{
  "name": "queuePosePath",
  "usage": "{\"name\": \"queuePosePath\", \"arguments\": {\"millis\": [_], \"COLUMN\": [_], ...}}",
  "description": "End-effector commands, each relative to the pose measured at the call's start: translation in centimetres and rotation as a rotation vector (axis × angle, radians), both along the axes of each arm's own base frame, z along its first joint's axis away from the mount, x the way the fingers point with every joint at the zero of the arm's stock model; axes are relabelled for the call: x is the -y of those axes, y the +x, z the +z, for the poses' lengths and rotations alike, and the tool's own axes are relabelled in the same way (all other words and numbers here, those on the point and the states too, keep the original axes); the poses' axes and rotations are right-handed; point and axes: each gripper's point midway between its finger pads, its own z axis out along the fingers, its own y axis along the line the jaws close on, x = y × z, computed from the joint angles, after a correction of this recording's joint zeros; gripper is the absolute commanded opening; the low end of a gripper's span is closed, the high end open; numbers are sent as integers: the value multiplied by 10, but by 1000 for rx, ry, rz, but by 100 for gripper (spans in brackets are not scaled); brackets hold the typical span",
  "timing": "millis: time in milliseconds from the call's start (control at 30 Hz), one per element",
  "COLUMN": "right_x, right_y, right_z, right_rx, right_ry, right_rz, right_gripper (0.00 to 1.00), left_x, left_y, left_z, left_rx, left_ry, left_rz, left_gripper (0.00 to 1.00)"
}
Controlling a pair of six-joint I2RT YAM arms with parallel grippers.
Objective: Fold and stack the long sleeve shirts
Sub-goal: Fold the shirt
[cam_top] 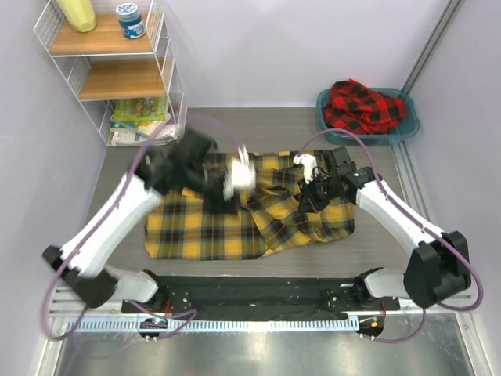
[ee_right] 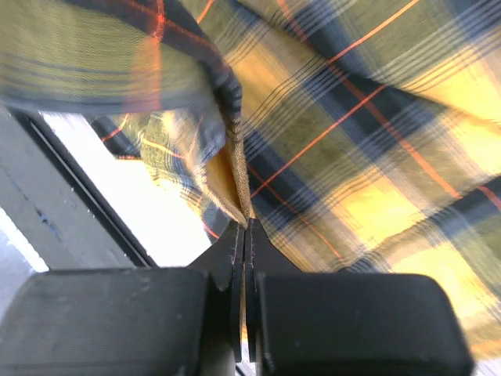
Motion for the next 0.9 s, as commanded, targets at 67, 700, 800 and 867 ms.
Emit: {"name": "queuePosePath", "arguments": {"millis": [67, 700, 800, 867], "right_x": [5, 49, 50, 52], "right_y": [-11, -66, -67, -67], "right_z": [47, 40, 39, 38], "right_rx": [184, 331, 334, 341], "right_ry": [69, -107, -112, -121], "right_rz": [67, 271, 279, 277], "right_gripper": [1, 1, 1, 1], "left_x": [-64, -256, -260, -259], "left_y": [-143, -56, -48, -48], "left_z": [-89, -226, -245, -254], "left_rx": [-92, -12, 20, 29], "left_ry": [403, 812, 838, 830], "left_rz": [-331, -4, 23, 25], "left_gripper": [61, 62, 62, 62]}}
